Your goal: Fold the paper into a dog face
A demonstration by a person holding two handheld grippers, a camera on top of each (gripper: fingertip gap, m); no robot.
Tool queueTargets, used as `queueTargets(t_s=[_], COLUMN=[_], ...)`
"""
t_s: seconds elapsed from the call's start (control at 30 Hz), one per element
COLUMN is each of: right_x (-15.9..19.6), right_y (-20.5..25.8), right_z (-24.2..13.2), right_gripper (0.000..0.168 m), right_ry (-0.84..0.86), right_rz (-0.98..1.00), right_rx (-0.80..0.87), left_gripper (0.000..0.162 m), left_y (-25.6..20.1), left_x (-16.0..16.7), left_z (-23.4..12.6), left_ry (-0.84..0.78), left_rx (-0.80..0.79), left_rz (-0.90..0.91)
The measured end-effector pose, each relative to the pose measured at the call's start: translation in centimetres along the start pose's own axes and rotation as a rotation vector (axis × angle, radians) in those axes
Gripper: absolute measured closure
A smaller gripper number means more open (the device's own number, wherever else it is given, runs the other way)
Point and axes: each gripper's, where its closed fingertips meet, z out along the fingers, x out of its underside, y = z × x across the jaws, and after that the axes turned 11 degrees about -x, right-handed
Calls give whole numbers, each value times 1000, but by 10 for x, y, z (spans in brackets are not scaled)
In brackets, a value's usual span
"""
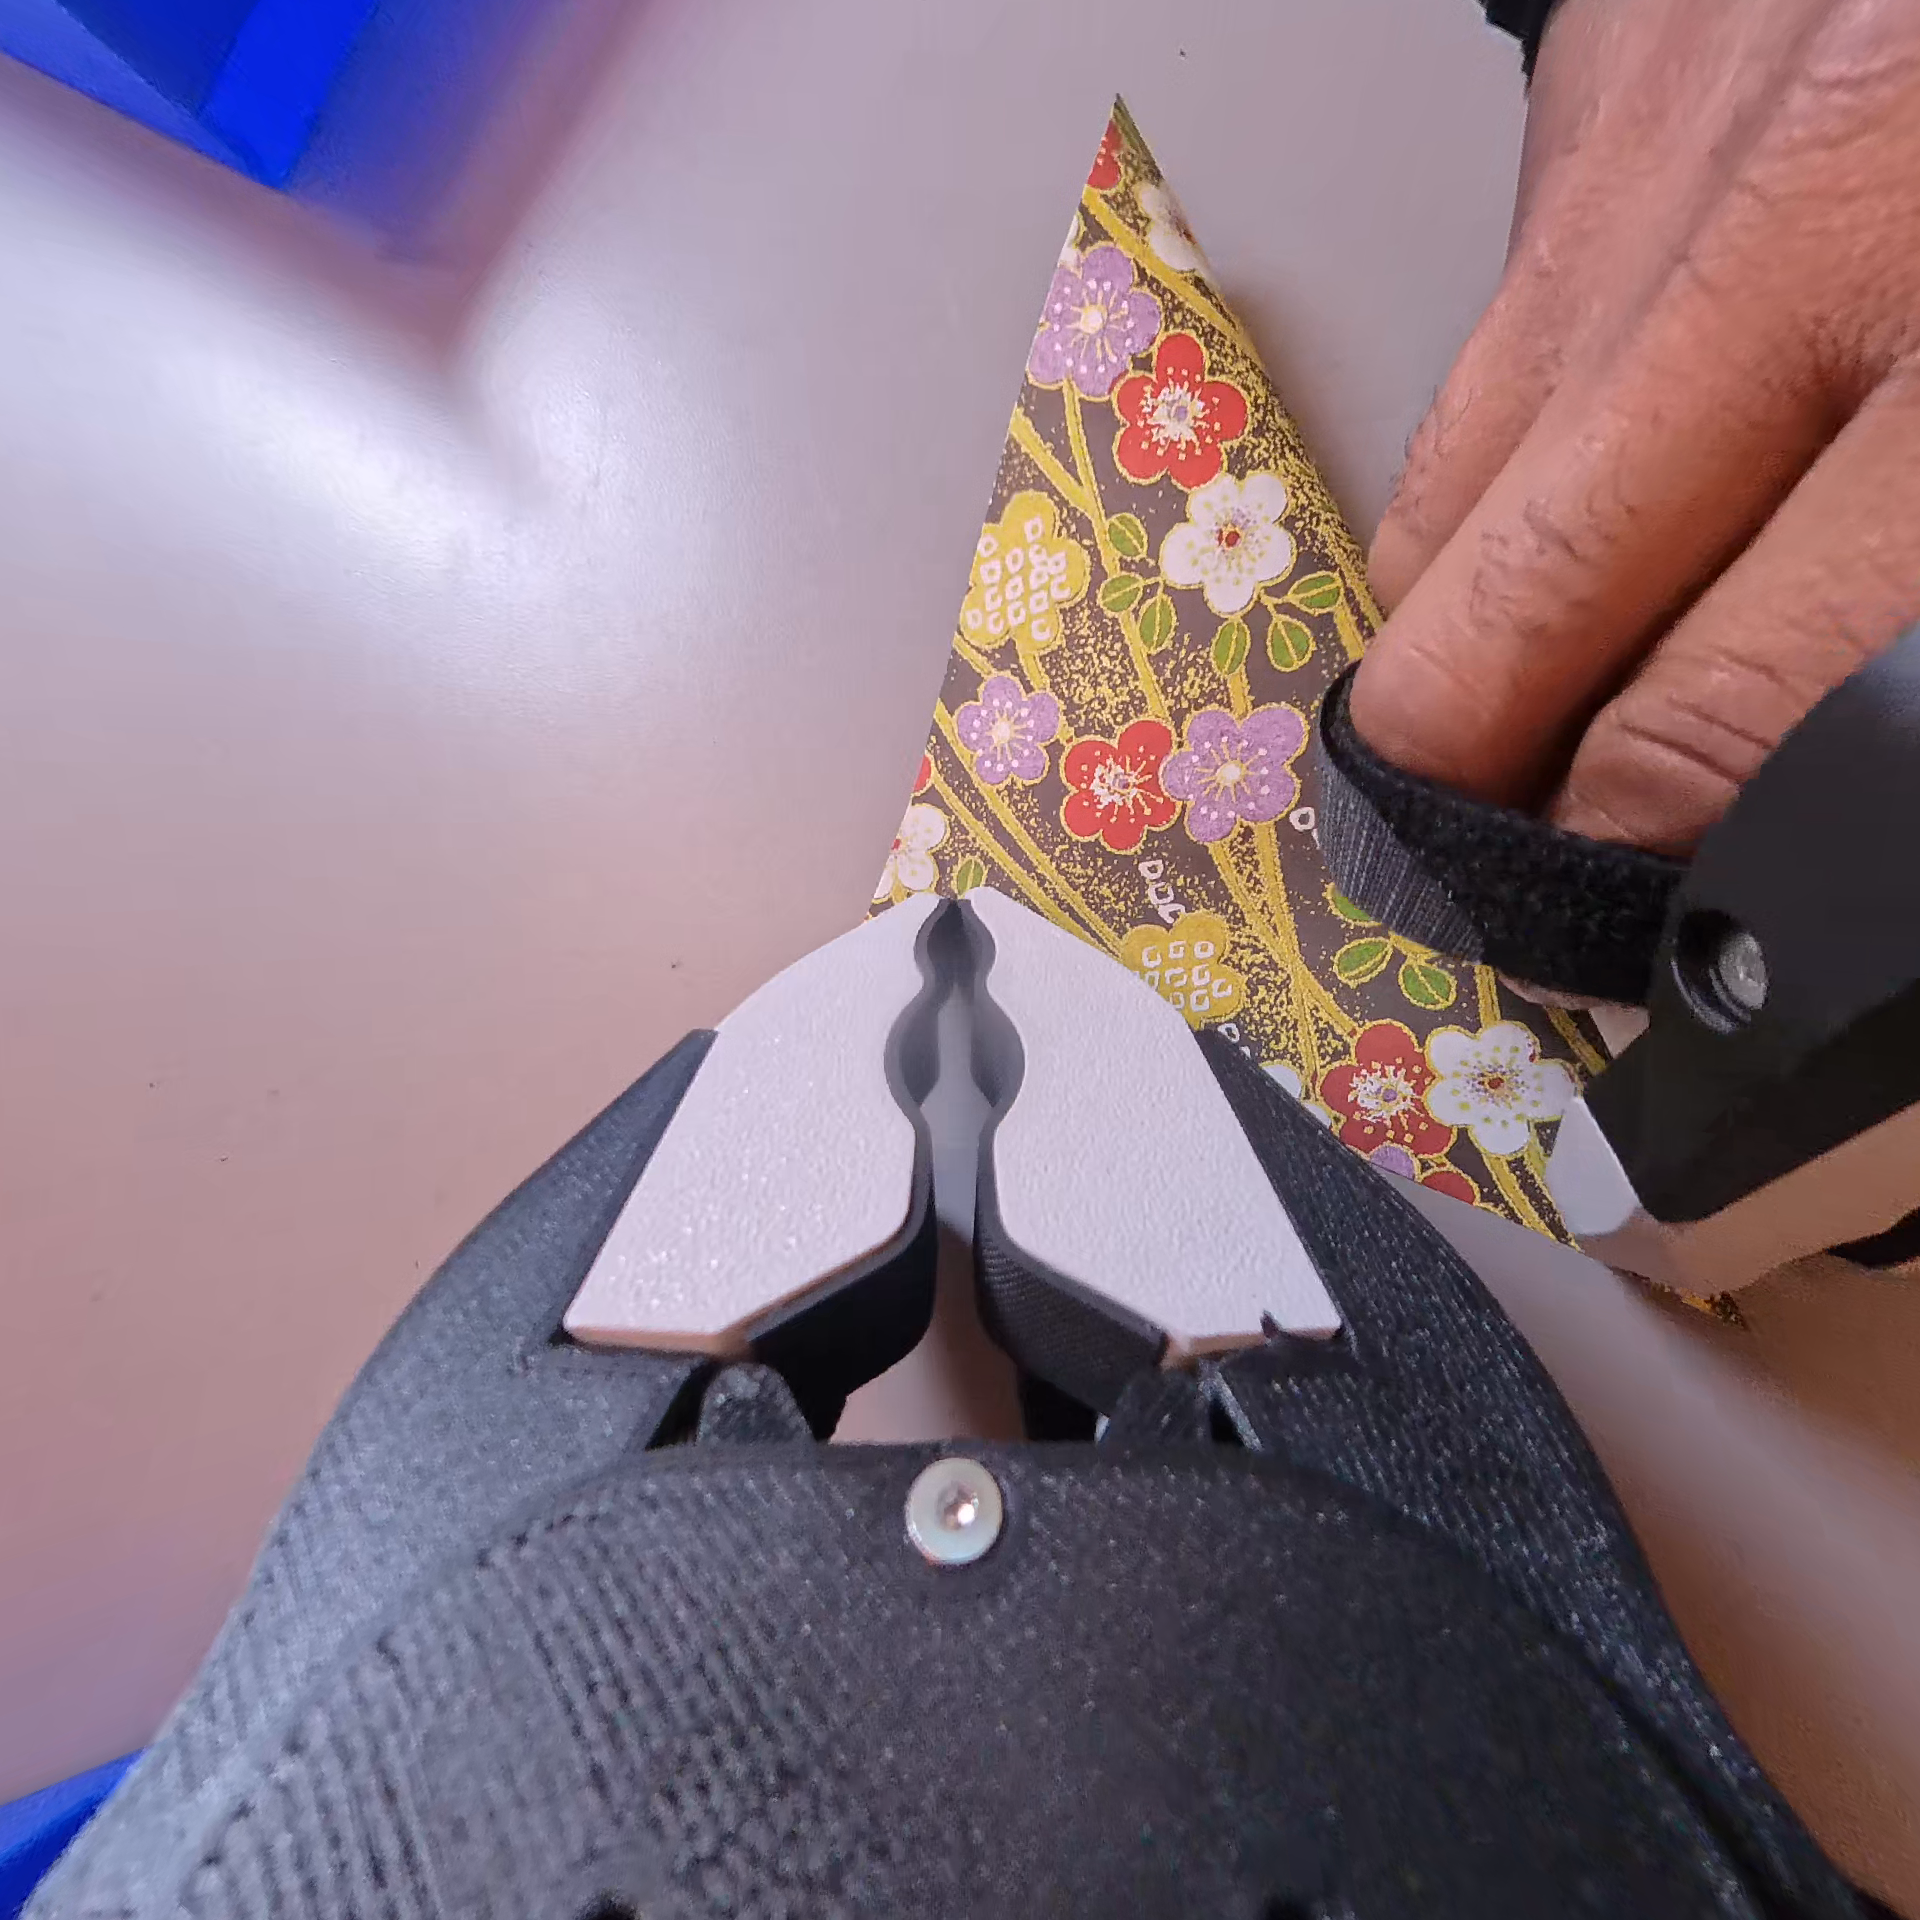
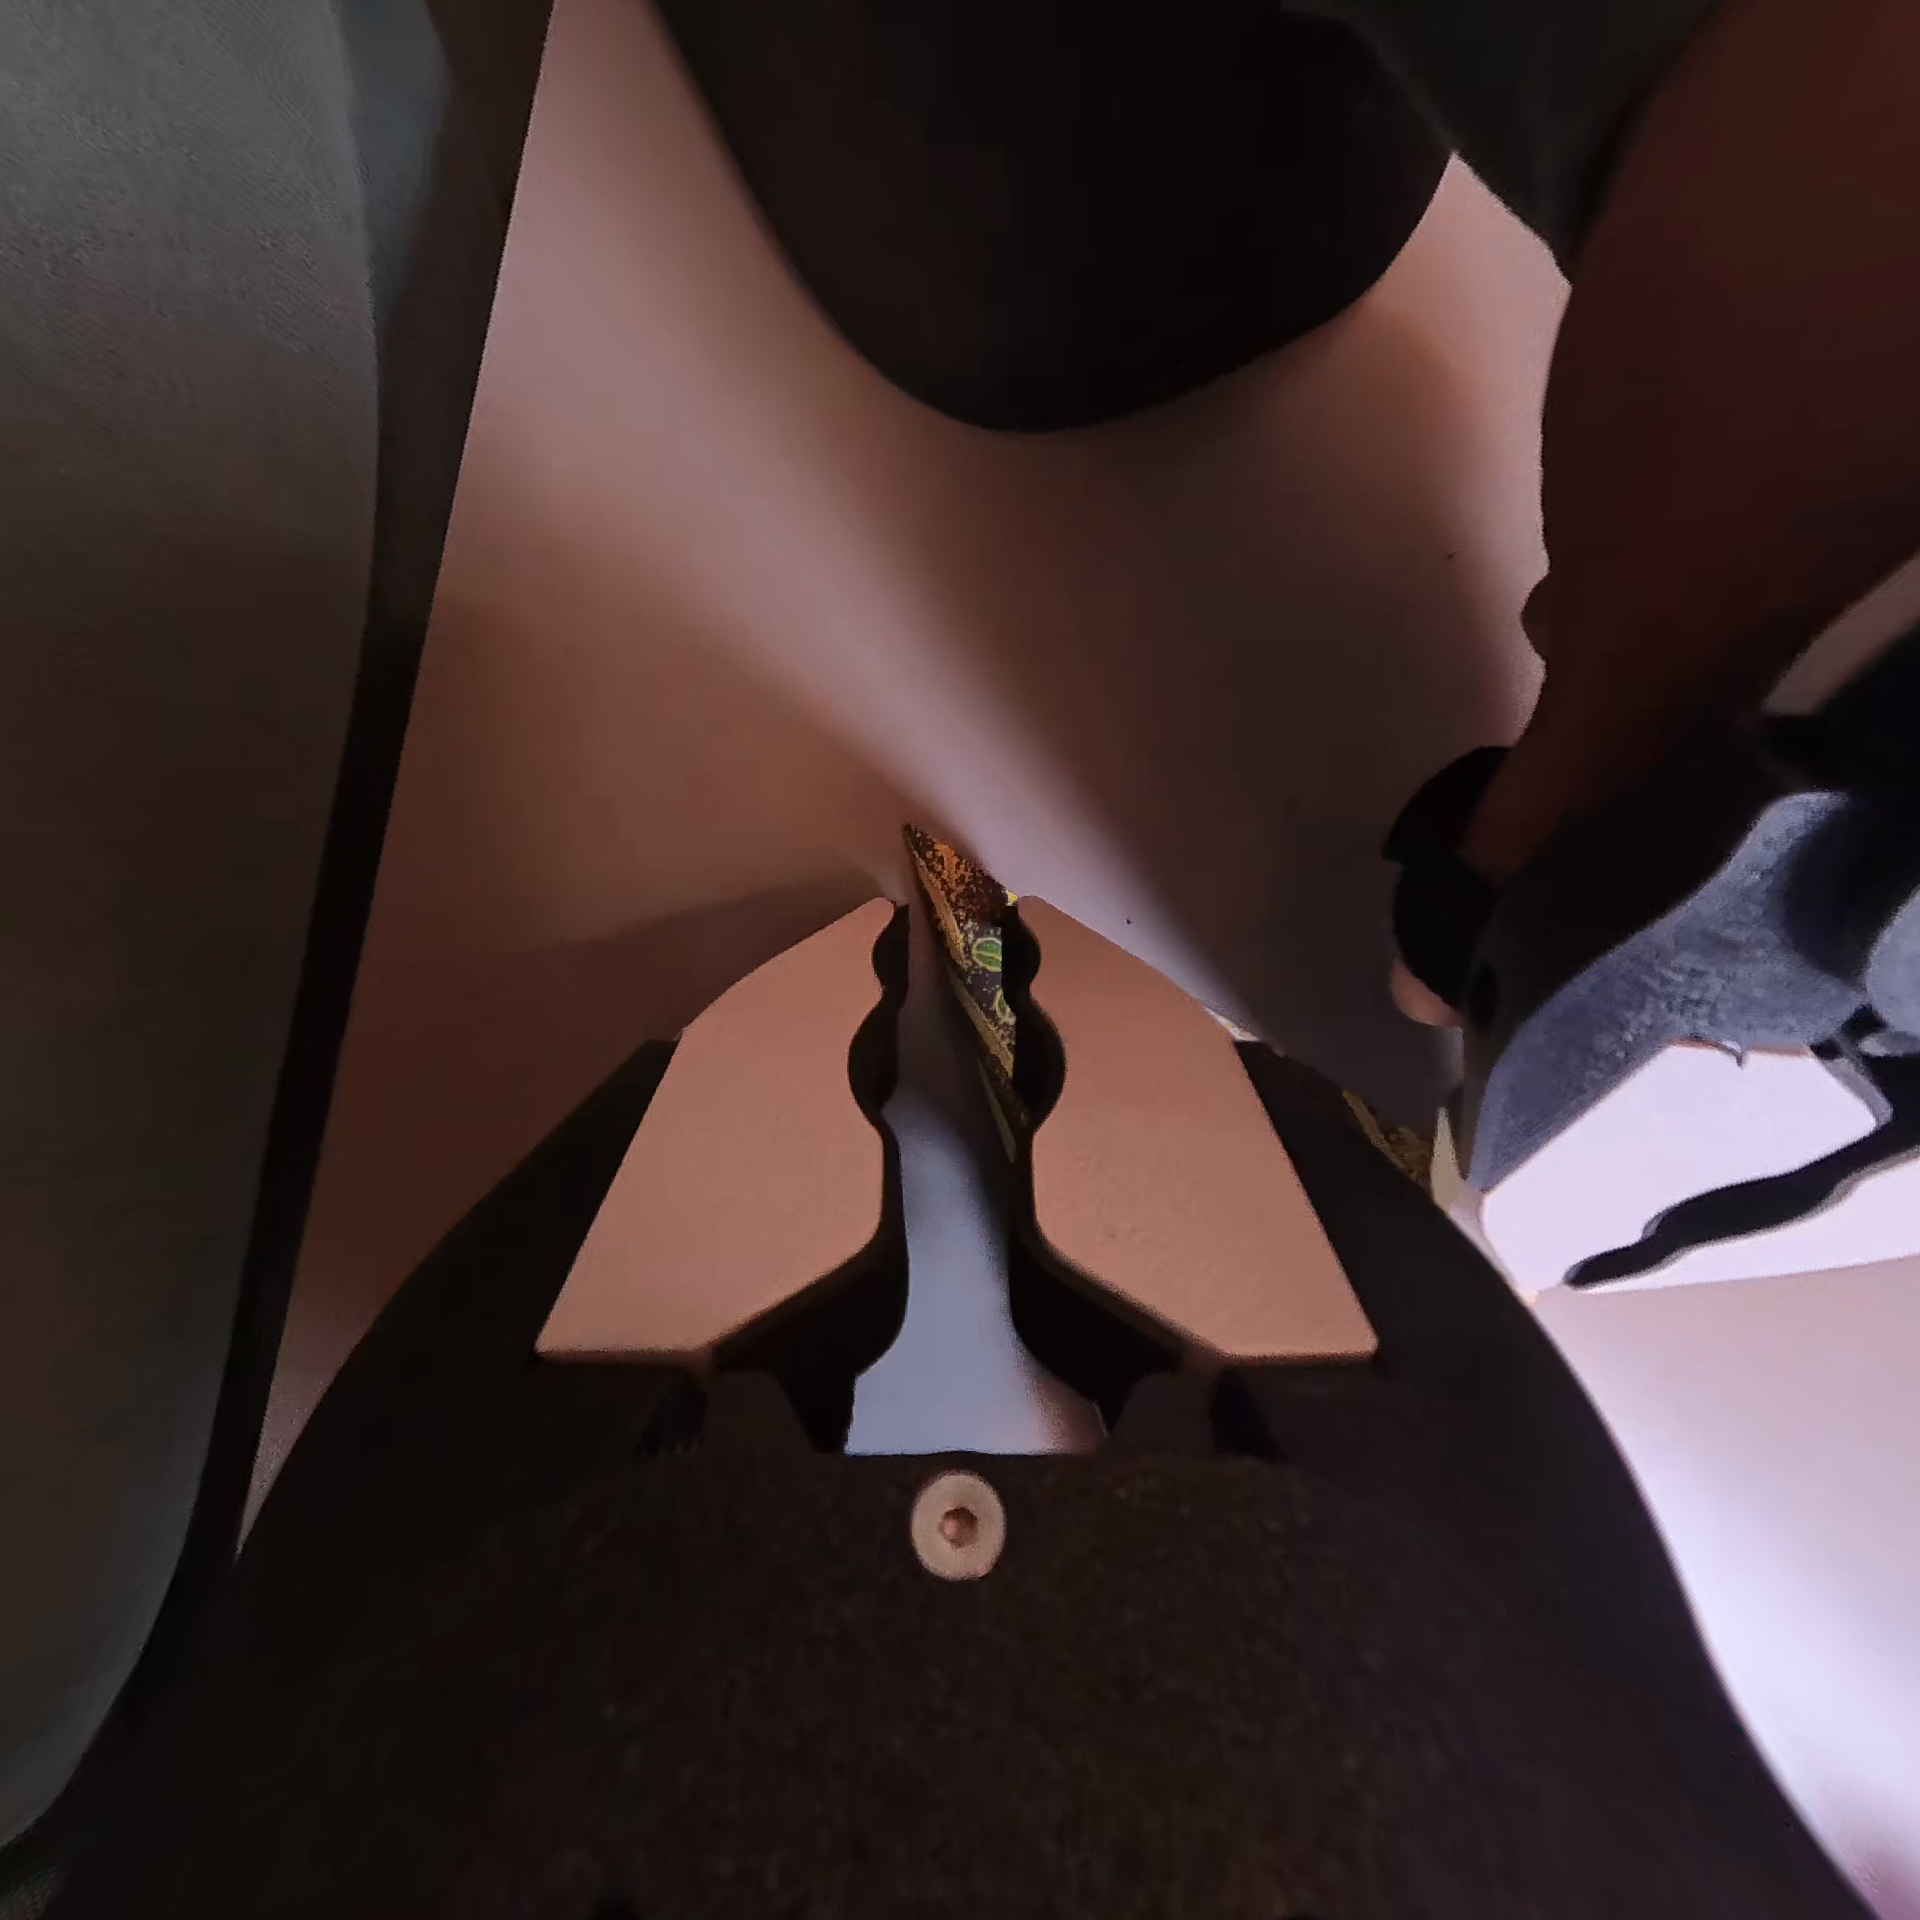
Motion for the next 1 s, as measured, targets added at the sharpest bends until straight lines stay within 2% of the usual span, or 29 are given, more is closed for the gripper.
queueTargets(t_s=[0.6, 0.83, 0.93, 1.0], right_x=[0, 0, -1, -2], right_y=[4, 5, 4, 5], right_z=[1, 1, 0, -1], right_gripper=[168, 168, 167, 160], right_ry=[94, 100, 78, 63], right_rz=[-253, -336, -283, -252], right_rx=[148, 201, 192, 168], left_gripper=[162, 162, 162, 162], left_y=[0, 1, 1, 1], left_x=[0, 0, 0, 0], left_z=[1, 2, 2, 2], left_ry=[-3, -7, -6, -6], left_rx=[-4, 5, 7, 5], left_rz=[16, 5, 0, 0])
